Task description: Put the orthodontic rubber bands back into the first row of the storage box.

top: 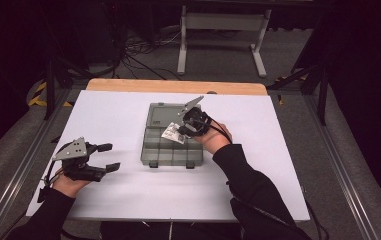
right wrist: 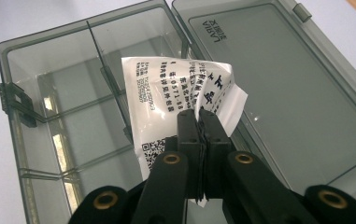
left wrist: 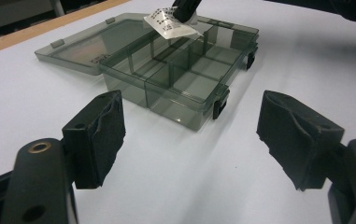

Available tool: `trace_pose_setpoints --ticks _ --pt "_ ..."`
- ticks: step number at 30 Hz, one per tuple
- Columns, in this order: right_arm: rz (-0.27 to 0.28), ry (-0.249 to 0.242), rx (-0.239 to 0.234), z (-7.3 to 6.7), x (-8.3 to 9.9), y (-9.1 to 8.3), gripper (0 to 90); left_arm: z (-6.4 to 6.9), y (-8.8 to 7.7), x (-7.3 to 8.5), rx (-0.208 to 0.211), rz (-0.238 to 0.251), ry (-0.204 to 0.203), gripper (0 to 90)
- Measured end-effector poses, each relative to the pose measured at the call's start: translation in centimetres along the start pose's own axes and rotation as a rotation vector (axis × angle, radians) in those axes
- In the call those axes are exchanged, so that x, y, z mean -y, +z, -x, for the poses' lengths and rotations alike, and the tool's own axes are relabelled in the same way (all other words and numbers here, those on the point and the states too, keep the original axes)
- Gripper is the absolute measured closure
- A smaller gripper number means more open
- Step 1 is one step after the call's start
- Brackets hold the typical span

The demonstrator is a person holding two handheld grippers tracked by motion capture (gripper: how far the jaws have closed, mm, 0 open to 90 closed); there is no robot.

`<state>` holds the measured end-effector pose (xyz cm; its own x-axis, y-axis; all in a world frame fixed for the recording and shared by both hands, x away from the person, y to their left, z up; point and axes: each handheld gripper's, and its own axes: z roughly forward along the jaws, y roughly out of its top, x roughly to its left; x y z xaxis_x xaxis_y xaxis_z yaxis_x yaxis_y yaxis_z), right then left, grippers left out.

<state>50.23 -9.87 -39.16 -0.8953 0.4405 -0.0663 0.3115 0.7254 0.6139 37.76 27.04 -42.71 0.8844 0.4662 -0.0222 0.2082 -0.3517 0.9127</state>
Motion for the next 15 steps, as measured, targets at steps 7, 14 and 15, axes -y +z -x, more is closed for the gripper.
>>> trace_pose_setpoints --ticks 7,14,15 --pt "-0.011 0.004 -0.007 0.1 0.2 0.6 88.7 0.0 0.0 0.0 0.002 -0.003 0.001 24.0" --pt "-0.022 0.006 -0.017 0.1 0.5 1.4 88.7 0.0 0.0 0.0 0.001 0.001 -0.001 24.0" --pt "-0.022 0.010 -0.018 0.1 0.5 1.5 88.7 0.0 0.0 0.0 0.001 0.001 -0.001 24.0"
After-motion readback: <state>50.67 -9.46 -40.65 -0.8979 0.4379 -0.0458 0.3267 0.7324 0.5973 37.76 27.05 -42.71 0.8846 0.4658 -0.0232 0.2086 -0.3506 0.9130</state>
